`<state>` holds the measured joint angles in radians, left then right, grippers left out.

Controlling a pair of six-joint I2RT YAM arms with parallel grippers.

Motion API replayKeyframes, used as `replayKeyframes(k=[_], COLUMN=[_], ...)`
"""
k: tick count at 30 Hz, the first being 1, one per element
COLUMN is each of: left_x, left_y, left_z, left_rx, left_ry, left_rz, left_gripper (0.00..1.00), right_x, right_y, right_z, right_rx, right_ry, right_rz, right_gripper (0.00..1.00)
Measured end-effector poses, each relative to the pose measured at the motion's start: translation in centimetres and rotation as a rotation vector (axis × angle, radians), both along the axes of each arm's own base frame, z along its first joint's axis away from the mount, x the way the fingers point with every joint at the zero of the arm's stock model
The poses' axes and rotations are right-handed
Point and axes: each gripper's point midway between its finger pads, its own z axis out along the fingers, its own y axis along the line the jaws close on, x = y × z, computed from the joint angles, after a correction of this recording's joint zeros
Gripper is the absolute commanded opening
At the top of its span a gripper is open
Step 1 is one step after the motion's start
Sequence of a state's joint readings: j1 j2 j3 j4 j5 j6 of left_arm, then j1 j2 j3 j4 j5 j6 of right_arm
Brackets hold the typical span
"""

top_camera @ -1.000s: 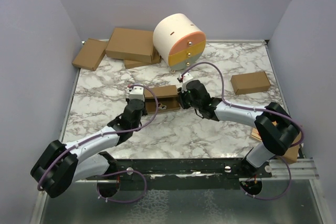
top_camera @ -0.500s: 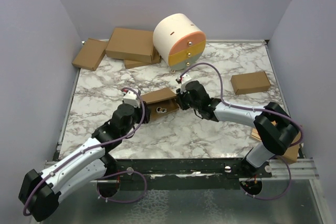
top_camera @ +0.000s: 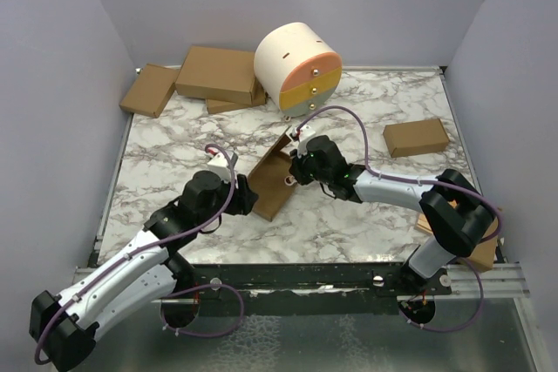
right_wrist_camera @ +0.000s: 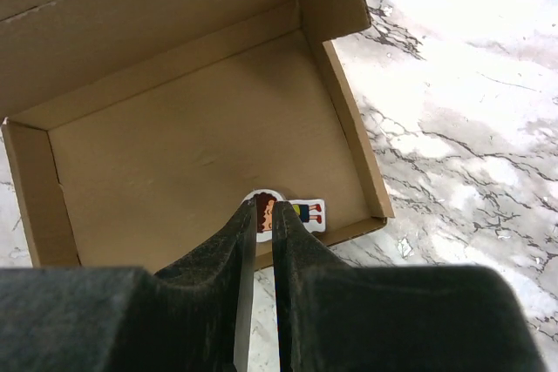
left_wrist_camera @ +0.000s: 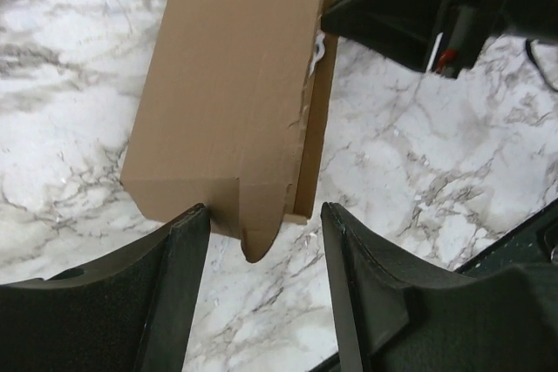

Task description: Fold the paper box

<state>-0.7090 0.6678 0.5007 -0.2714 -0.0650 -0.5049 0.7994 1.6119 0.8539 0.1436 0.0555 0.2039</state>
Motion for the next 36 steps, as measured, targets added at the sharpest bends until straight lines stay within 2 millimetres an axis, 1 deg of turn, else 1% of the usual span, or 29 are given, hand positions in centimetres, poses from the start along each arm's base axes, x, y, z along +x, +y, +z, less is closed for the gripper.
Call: replayKeyframes(k=[4, 6, 9, 12, 14, 15, 16, 18, 21, 22, 23, 25, 27, 28, 30, 33, 36], left_x=[-1.0, -1.5, -1.9, -2.0, -2.0, -2.0, -2.0, -2.1, -2.7, -2.9, -3.1, -3.3, -3.5, -3.5, -3.4, -3.4, -3.3], left_y=[-0.1, -0.4, -1.1, -1.7, -1.6, -1.3, -1.1, -0.5, 0.3, 0.6, 0.8, 1.2, 1.6, 1.8, 2.0, 2.1, 2.1], left_z=[-2.1, -2.2, -0.9, 1.5, 3.0, 3.7, 4.2, 4.8, 4.7, 4.8, 4.8, 5.0, 5.3, 5.5, 5.7, 5.9, 5.7], left_rx=[0.034, 0.029, -0.001, -0.037, -0.047, -0.05, -0.051, -0.057, -0.063, -0.07, -0.076, -0.087, -0.098, -0.102, -0.109, -0.119, -0.13], left_ry=[0.099, 0.122, 0.121, 0.088, 0.064, 0.052, 0.046, 0.041, 0.059, 0.066, 0.068, 0.066, 0.058, 0.052, 0.045, 0.042, 0.041], left_rz=[-0.018, -0.044, -0.085, -0.118, -0.117, -0.106, -0.096, -0.068, -0.037, -0.028, -0.02, -0.003, 0.015, 0.022, 0.035, 0.046, 0.056], left_gripper=[0.57, 0.57, 0.57, 0.57, 0.54, 0.54, 0.53, 0.53, 0.54, 0.54, 0.54, 0.54, 0.54, 0.54, 0.53, 0.53, 0.52], right_x=[0.1, 0.1, 0.1, 0.1, 0.1, 0.0, 0.0, -0.3, -1.2, -1.2, -1.1, -0.6, -0.1, 0.0, 0.3, 1.6, 2.0], right_y=[0.1, 0.1, 0.1, 0.1, 0.1, 0.1, 0.1, 0.1, -0.4, -0.9, -1.7, -2.8, -3.7, -3.8, -3.8, -3.4, -3.2], right_z=[0.1, 0.1, 0.1, 0.1, 0.1, 0.1, 0.2, 0.6, 2.4, 3.3, 4.4, 6.0, 7.2, 7.6, 8.2, 9.0, 8.9], right_rx=[0.005, 0.005, 0.005, -0.002, -0.009, -0.013, -0.017, -0.017, 0.029, 0.055, 0.086, 0.121, 0.147, 0.156, 0.171, 0.171, 0.163], right_ry=[-0.005, -0.005, -0.005, -0.011, -0.018, -0.022, -0.028, -0.041, -0.073, -0.09, -0.115, -0.169, -0.218, -0.237, -0.278, -0.367, -0.465], right_rz=[0.0, 0.0, 0.0, 0.008, 0.02, 0.033, 0.051, 0.109, 0.266, 0.314, 0.365, 0.441, 0.531, 0.57, 0.681, 0.819, 0.926], right_gripper=[0.14, 0.14, 0.15, 0.16, 0.2, 0.22, 0.27, 0.42, 0.77, 0.87, 0.9, 0.94, 0.94, 0.94, 0.94, 0.95, 0.97])
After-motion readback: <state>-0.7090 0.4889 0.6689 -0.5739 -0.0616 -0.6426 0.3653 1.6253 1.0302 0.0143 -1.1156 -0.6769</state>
